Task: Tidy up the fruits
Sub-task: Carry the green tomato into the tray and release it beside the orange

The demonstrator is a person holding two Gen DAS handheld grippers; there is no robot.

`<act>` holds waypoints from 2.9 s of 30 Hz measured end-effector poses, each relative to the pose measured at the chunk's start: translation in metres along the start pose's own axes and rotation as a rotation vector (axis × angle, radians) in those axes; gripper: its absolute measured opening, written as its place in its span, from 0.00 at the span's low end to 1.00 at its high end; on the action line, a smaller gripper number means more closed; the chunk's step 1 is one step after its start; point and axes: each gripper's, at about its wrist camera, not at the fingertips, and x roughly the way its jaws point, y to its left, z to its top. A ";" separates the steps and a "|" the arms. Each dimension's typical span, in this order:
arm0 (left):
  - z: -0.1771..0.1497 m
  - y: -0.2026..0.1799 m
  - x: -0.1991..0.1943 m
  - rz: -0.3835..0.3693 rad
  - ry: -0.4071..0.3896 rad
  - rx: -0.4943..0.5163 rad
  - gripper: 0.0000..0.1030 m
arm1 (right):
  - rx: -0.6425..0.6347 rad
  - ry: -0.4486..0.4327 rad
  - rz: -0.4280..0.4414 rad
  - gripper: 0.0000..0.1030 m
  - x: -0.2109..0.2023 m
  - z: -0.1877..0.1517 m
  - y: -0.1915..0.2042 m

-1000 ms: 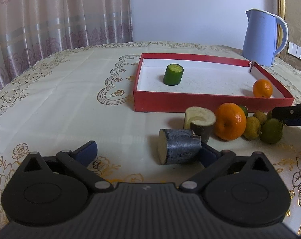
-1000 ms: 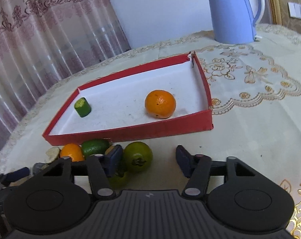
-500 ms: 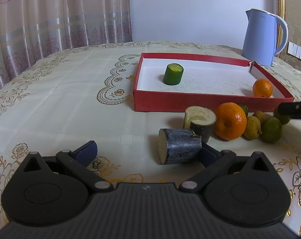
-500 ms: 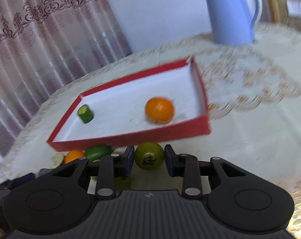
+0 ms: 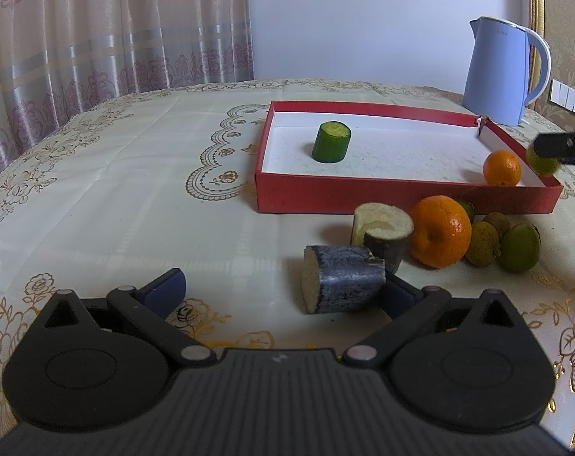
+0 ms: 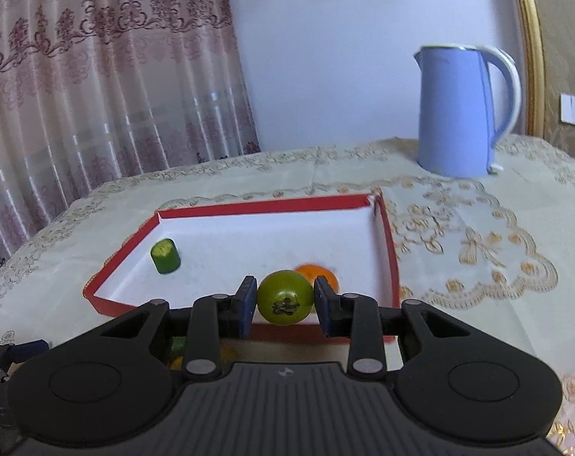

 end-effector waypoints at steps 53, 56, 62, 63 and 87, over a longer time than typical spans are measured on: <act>0.000 0.000 0.002 -0.006 0.000 -0.006 1.00 | -0.301 0.029 -0.168 0.31 0.098 0.003 0.049; 0.000 0.000 0.002 -0.006 0.000 -0.006 1.00 | -0.306 0.031 -0.166 0.32 0.097 0.003 0.050; 0.000 0.000 0.002 -0.006 0.000 -0.006 1.00 | -0.304 0.004 -0.170 0.52 0.085 0.001 0.051; 0.000 0.000 0.002 -0.006 0.000 -0.006 1.00 | -0.306 -0.012 -0.173 0.56 0.082 0.001 0.052; -0.001 0.000 0.001 -0.005 0.000 -0.005 1.00 | -0.252 0.013 -0.186 0.70 0.014 -0.026 0.027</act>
